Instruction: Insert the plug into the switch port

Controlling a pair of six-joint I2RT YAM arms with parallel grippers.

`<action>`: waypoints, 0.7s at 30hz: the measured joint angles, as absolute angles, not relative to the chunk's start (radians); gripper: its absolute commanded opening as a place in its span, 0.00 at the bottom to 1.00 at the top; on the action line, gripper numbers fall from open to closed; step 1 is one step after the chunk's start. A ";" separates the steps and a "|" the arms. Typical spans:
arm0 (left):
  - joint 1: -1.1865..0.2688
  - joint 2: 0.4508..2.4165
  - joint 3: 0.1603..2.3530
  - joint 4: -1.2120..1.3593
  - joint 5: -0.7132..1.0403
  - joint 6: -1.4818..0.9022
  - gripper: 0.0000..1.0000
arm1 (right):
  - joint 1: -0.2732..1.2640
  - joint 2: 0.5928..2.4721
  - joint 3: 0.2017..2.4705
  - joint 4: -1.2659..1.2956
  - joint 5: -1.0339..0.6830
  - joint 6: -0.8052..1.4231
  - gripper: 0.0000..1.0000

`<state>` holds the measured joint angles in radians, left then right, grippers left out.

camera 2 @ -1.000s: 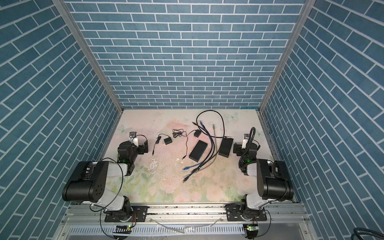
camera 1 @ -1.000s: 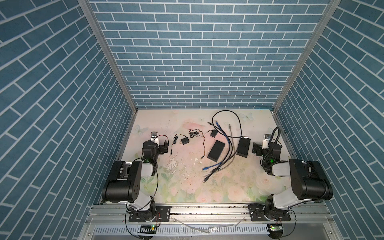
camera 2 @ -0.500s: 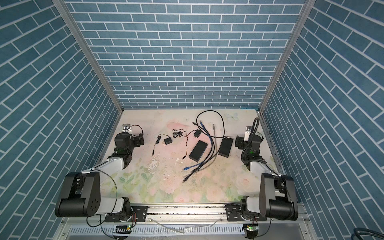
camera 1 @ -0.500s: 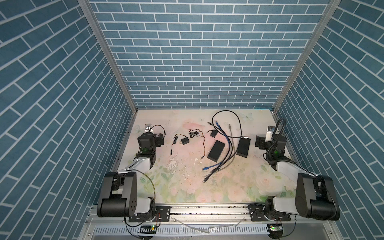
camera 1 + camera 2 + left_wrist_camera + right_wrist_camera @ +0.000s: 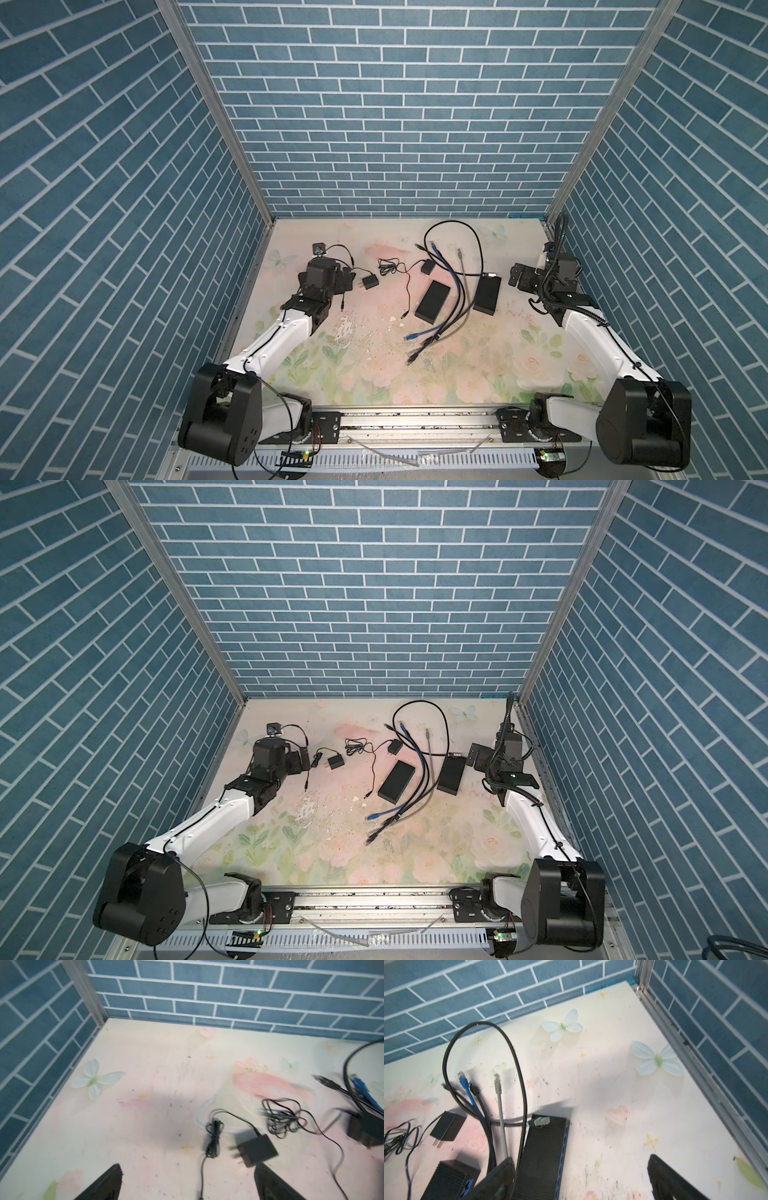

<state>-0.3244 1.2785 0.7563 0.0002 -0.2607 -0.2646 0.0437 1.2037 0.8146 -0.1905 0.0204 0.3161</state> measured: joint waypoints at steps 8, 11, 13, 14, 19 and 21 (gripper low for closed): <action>-0.560 1.443 0.904 -0.128 -0.265 -0.351 1.00 | 0.128 1.245 0.843 -0.305 -0.007 0.381 0.99; -0.615 1.512 0.971 -0.175 -0.258 -0.368 1.00 | 0.134 1.288 0.845 -0.327 -0.016 0.390 0.99; -0.643 1.544 1.008 -0.199 -0.247 -0.373 0.99 | 0.135 1.312 0.850 -0.341 -0.017 0.394 0.99; -0.656 1.558 1.026 -0.210 -0.242 -0.374 1.00 | 0.136 1.323 0.856 -0.350 -0.017 0.396 0.99; -0.706 1.638 1.133 -0.259 -0.218 -0.370 1.00 | 0.136 1.334 0.870 -0.360 -0.013 0.397 0.98; -0.720 1.688 1.197 -0.286 -0.208 -0.366 0.99 | 0.136 1.334 0.873 -0.360 -0.010 0.397 0.98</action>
